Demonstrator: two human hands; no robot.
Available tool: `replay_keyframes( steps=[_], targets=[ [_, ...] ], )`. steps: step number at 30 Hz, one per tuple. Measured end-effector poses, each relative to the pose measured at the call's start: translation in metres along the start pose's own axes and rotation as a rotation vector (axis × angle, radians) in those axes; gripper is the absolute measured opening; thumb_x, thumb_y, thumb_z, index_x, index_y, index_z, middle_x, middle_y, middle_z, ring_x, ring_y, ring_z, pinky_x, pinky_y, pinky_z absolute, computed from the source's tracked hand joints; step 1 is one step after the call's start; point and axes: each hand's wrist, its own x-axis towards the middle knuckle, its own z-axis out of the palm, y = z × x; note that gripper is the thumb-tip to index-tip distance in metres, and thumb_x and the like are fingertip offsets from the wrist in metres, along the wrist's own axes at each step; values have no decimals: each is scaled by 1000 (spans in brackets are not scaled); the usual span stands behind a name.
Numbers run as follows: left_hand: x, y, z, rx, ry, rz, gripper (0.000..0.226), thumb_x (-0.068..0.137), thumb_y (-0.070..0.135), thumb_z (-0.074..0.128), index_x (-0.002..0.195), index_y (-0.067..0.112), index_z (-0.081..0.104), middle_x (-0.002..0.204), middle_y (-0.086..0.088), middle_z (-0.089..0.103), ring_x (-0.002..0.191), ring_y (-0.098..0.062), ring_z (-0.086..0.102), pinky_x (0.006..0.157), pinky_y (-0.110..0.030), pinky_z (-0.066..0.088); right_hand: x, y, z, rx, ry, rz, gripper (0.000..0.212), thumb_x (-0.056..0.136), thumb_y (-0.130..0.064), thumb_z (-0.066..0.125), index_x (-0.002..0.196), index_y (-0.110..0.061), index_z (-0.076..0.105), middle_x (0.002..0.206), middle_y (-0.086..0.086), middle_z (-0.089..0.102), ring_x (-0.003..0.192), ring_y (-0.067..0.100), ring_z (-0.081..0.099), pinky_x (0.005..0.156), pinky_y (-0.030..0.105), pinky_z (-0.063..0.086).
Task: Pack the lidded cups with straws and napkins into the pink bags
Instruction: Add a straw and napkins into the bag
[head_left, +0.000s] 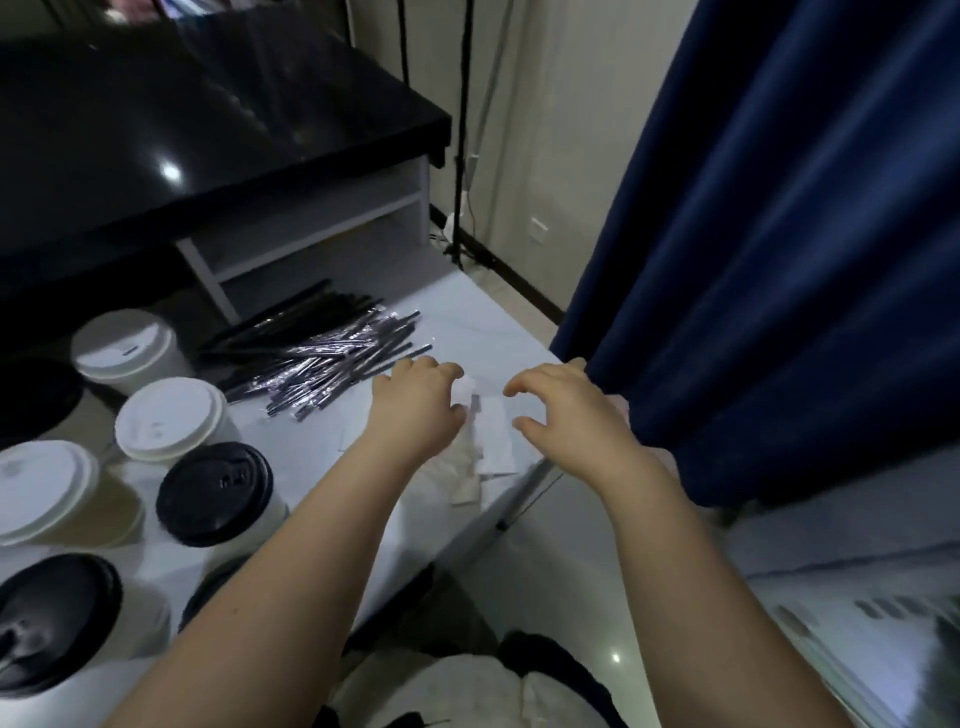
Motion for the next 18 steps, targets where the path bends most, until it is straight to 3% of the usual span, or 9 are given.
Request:
replay_keyframes(
  steps=[2,5,11,15,18],
  targets=[
    [9,-17,1,-1,-20,-94,48,89,34,55,137,29,49,136,0,51,127,-28,41,100,-43,38,34,3,7,10,-59,-58,29,91,-24,62,119,-30,59,124,-13,55,112,4,33,82,27,38],
    [19,-33,1,-33,-27,-231,49,88,33,56,136,30,49,135,-2,51,125,-29,43,98,-44,40,84,3,16,43,-164,-159,30,91,-21,61,120,-26,59,124,-7,57,120,15,42,97,38,41],
    [18,-43,0,-41,-45,-487,51,88,36,58,138,34,46,136,-3,50,128,-29,41,102,-44,40,151,-5,39,-68,-530,-335,42,86,-35,67,126,-27,55,125,-2,57,121,20,44,96,39,44],
    [12,-45,7,-80,-20,-616,50,89,39,58,137,35,47,137,-2,51,129,-27,41,102,-43,40,170,-10,58,-85,-555,-427,63,74,-56,72,125,-24,54,123,0,57,121,23,43,88,38,45],
    [7,-39,15,-143,34,-691,49,88,37,60,136,36,49,137,0,51,128,-25,40,100,-41,38,170,-10,73,-133,-579,-478,69,69,-61,72,122,-22,51,120,1,57,119,25,44,82,38,42]
  ],
)
